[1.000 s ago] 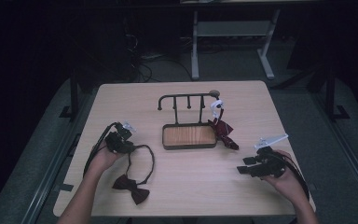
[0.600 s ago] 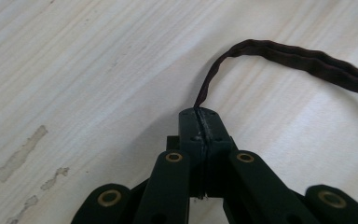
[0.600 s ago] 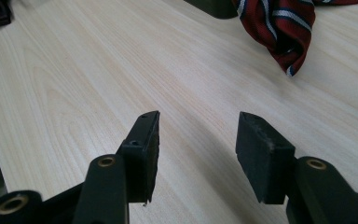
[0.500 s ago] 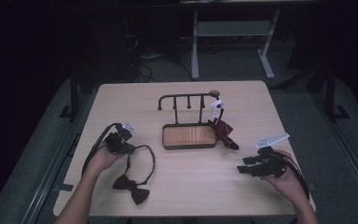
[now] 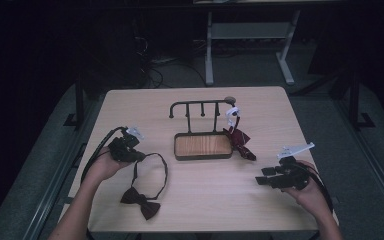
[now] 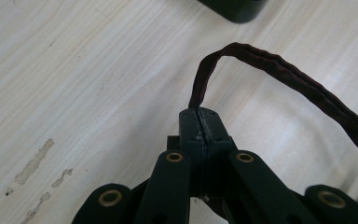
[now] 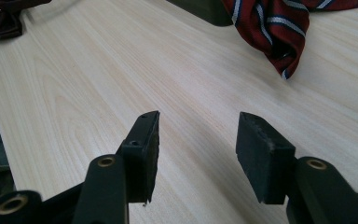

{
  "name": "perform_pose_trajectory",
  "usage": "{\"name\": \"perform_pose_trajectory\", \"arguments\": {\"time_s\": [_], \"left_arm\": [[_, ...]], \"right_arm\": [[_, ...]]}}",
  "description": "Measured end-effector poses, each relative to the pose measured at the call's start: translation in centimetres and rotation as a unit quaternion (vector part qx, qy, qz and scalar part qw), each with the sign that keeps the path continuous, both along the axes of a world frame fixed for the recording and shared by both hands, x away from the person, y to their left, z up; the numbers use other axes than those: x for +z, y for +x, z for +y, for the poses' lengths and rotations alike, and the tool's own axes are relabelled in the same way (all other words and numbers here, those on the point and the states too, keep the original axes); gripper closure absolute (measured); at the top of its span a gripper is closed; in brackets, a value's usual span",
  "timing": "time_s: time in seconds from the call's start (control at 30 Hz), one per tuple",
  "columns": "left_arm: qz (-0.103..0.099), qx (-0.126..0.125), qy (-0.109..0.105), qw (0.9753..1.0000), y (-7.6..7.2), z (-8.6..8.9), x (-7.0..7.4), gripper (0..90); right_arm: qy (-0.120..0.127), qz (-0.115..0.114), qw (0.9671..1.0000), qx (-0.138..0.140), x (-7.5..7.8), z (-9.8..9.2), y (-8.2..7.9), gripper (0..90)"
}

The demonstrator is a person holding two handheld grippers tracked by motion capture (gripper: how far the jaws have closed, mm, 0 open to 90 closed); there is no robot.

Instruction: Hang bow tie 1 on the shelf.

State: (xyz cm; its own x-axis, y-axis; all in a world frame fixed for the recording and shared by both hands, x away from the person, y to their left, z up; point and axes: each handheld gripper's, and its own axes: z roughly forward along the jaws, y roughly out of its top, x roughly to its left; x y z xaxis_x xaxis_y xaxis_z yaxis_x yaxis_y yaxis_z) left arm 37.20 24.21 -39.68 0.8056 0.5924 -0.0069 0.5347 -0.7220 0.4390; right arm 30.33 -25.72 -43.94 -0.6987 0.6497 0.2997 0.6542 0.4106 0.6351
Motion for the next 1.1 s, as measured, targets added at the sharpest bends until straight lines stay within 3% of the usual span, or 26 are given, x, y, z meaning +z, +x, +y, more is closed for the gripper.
{"name": "perform_pose_trajectory", "arguments": {"time_s": [0.17, 0.3, 0.6, 1.1], "left_arm": [[0.000, -0.009, 0.002, 1.0000, -0.2, 0.1, 0.7, 89.6], [0.001, -0.008, -0.011, 0.9999, -0.4, 0.3, 1.2, 89.6], [-0.007, -0.024, -0.016, 0.9996, -1.3, 0.0, 2.8, 89.6], [-0.019, -0.047, -0.005, 0.9987, -2.2, -0.6, 5.6, 89.6]], "right_arm": [[0.002, -0.001, 1.0000, 0.002, 0.0, -0.1, 0.0, 49.1], [0.004, -0.001, 1.0000, 0.003, 0.0, -0.1, 0.0, 49.1], [0.016, 0.001, 0.9999, 0.001, 0.2, -0.4, 0.0, 49.1], [0.016, 0.000, 0.9999, -0.001, 0.0, -0.5, 0.0, 48.7]]}}
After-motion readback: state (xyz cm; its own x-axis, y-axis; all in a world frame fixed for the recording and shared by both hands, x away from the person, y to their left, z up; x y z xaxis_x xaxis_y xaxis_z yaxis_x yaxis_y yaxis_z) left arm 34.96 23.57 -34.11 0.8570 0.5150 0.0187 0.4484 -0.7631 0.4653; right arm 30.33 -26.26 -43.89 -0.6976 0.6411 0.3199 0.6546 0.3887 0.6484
